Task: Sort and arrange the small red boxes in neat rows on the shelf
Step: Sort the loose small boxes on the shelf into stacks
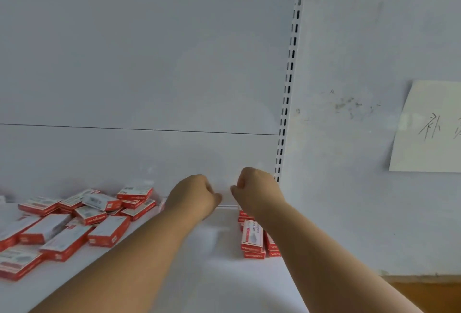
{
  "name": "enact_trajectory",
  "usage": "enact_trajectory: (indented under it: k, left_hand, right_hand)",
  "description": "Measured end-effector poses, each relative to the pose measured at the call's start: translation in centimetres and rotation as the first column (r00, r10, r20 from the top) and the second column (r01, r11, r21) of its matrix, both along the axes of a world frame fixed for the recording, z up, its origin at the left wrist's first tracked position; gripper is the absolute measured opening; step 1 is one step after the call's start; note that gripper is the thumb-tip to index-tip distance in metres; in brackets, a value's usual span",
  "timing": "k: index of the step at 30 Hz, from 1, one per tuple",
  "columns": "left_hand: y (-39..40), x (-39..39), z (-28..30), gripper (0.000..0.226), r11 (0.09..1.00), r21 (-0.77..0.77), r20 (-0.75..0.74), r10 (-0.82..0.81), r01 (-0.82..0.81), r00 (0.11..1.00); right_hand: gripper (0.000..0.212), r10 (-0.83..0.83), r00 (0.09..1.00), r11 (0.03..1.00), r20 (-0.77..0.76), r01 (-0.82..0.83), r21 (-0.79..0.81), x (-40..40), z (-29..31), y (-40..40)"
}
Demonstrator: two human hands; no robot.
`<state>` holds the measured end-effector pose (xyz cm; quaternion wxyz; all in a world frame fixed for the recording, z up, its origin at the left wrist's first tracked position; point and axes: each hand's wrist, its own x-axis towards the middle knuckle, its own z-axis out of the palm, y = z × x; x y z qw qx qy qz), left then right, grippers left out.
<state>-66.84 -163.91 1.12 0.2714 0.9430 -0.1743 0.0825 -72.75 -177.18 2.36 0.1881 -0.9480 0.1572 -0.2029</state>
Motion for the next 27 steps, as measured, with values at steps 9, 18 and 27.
enact_trajectory:
  k: [9,18,27]
  left_hand:
    - [15.1,2.3,0.5,0.004,0.998,0.055,0.089,-0.004,-0.001,0.996]
    - [24.3,7.3,0.0,0.011,0.992,0.072,0.183,-0.111,0.099,0.977]
    - [22.1,9.5,-0.5,0.024,0.961,0.225,0.175,-0.204,0.162,0.963]
  right_hand:
    - [0.009,0.117,0.993,0.992,0.030,-0.118,0.049,3.8,0.1,14.8]
    - [0.027,-0.045,0.996,0.999,-0.080,0.045,-0.007,8.4,-2.0,21.8]
    - [0.030,-0.097,0.983,0.979,-0.155,0.123,0.164,11.3,-3.0,20.4]
